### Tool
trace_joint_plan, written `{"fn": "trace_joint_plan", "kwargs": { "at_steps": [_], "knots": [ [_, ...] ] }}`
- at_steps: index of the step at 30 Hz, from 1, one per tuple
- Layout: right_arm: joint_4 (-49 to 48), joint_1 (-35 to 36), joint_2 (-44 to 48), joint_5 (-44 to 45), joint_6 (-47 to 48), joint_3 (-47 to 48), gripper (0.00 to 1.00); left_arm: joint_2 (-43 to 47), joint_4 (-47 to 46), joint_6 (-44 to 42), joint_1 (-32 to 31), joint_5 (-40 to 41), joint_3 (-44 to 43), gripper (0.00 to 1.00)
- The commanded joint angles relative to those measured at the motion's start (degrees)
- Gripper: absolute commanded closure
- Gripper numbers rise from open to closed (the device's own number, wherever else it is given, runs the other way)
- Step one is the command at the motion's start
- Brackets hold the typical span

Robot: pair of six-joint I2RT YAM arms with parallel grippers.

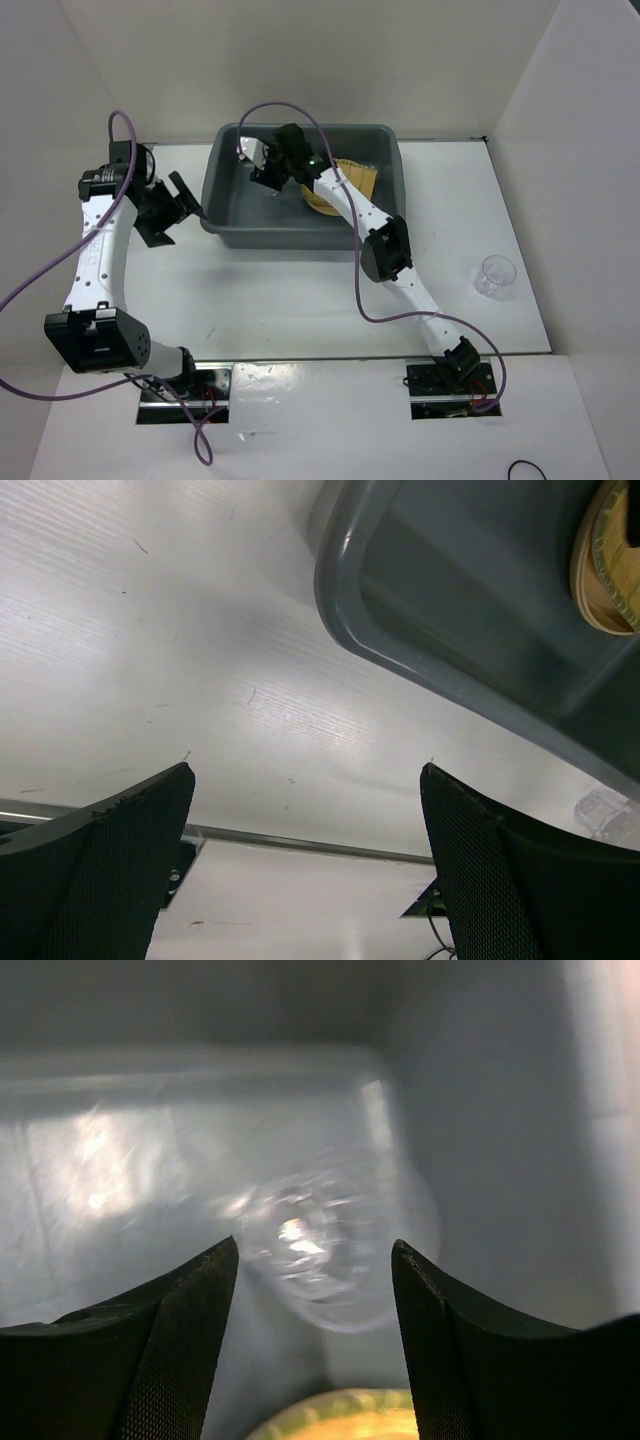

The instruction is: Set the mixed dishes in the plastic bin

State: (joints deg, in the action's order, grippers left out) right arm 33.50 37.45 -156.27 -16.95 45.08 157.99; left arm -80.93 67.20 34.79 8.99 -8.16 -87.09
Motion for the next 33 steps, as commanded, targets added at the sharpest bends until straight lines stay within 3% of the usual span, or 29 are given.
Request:
{"fn": "trace_joint_plan", "kwargs": {
  "at_steps": [1,4,6,8,11,15,17,21,22,23,24,26,33],
  "knots": [
    [-2.39,-0.97,2.28,2.09,-3.15,10.55,0.32,2.18,-0.93,0.28,0.41,0.42,-0.36,0.00],
    [1.64,-2.55,4.47,4.28,-7.89,17.32,0.26,2.18,-0.93,-0.41,0.41,1.83,-1.76,0.00],
    [5.42,-3.87,5.97,10.77,-13.84,18.92,0.26,1.47,-1.54,-0.95,0.41,1.84,-2.30,0.00],
    [13.84,-5.53,8.69,21.45,-18.16,18.93,0.26,0.16,-3.65,-1.56,0.41,0.52,-2.30,0.00],
    [27.00,-12.19,12.99,29.13,-25.82,14.39,0.25,0.15,-8.30,-1.56,0.41,-2.02,-1.34,0.00],
    [31.28,-24.48,21.07,30.23,-26.11,-4.49,0.21,1.38,-15.67,-1.56,0.41,-6.24,3.67,0.00],
    [34.59,-29.43,23.81,26.38,-25.57,-5.06,0.20,1.38,-17.18,-0.77,0.41,-9.04,5.53,0.00],
    [33.58,-39.18,32.58,22.24,-25.04,-22.95,0.19,0.86,-18.33,-0.77,0.41,-9.59,5.53,0.00],
    [31.74,-39.91,39.13,22.22,-25.04,-28.21,0.19,0.86,-18.33,-0.77,0.41,-9.59,5.53,0.00],
    [28.93,-39.91,43.46,21.44,-25.04,-41.32,0.19,1.47,-18.94,-0.77,0.41,-9.59,5.53,0.00],
    [20.55,-39.91,48.03,22.82,-25.04,-48.67,0.18,1.47,-18.95,-0.77,0.41,-9.59,6.48,0.00],
    [13.91,-38.08,59.17,25.38,-25.04,-64.56,0.18,2.70,-19.56,-0.77,0.41,-9.59,8.16,0.00],
    [7.21,-36.66,69.15,32.49,-29.17,-83.79,0.18,4.02,-18.25,-1.56,0.41,-10.12,11.15,0.00]
  ]
}}
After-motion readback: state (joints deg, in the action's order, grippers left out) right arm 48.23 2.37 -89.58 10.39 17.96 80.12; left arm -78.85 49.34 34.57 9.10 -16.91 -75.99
